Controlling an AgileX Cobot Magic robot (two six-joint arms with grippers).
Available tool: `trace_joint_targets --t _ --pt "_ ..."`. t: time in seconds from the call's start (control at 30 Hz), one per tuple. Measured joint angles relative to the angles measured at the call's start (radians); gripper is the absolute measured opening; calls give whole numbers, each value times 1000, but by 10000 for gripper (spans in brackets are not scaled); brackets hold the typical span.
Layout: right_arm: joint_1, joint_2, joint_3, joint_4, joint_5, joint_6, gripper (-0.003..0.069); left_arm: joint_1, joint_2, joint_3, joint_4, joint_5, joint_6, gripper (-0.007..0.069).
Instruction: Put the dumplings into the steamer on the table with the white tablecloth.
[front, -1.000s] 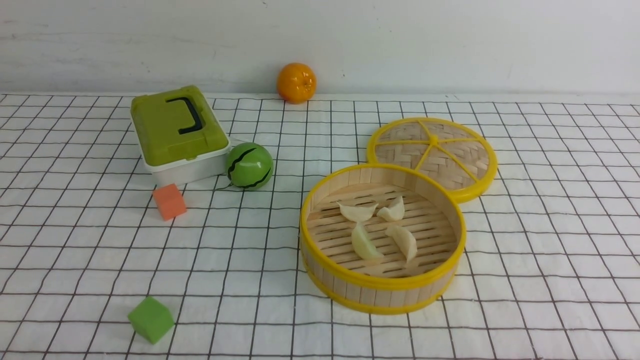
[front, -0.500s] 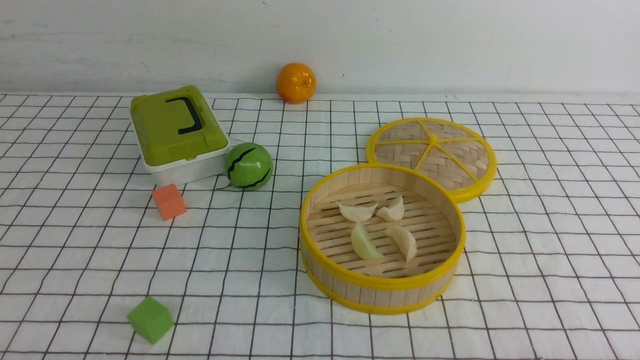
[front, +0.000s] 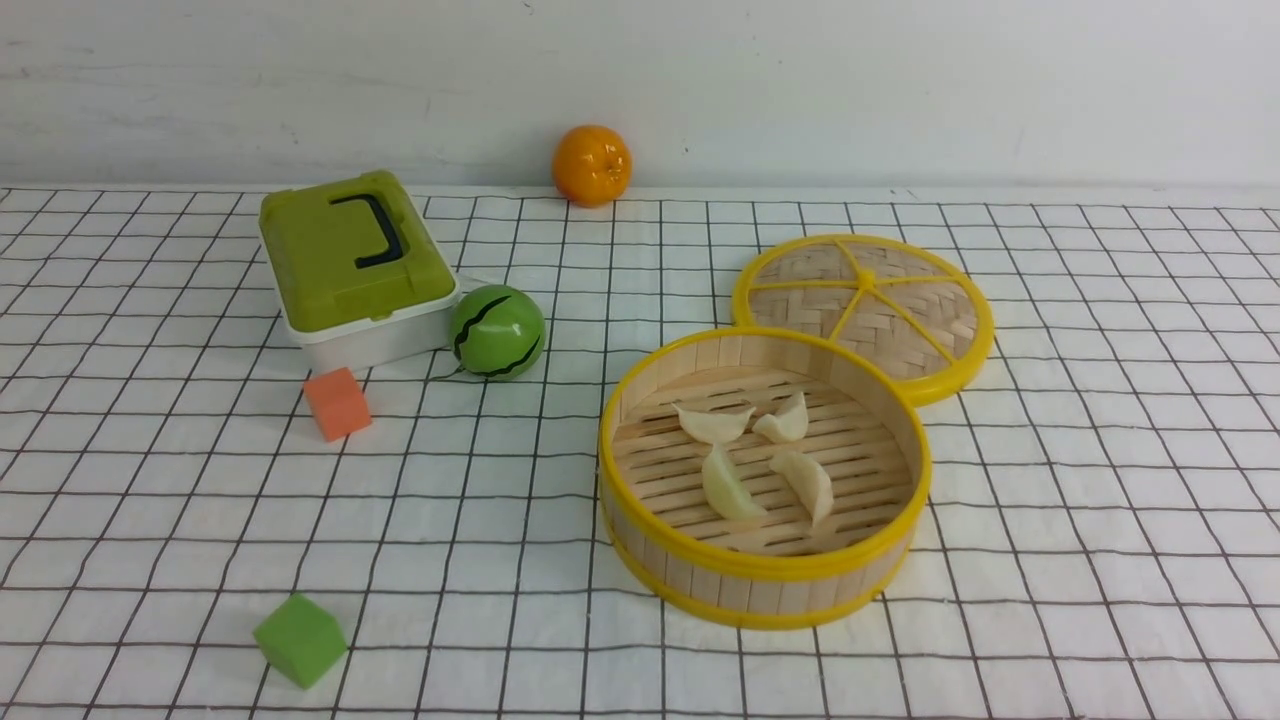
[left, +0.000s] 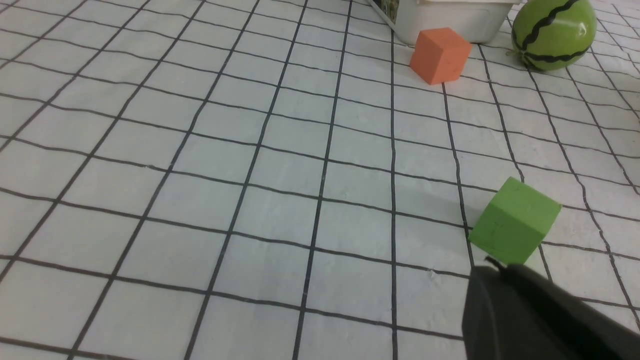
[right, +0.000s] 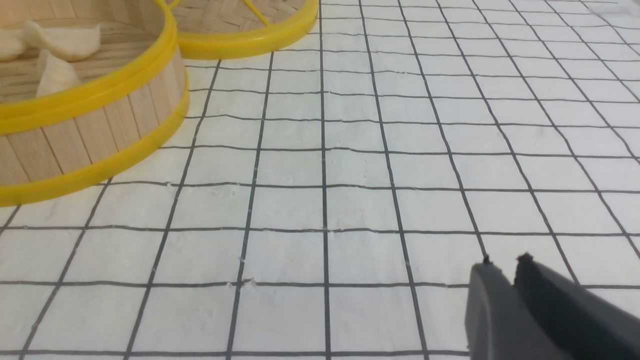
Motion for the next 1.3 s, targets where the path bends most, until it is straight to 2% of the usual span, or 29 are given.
trace_joint_targets --t 1.3 --pt "0 0 0 0 0 0 104 0 0 0 0 -1 0 -12"
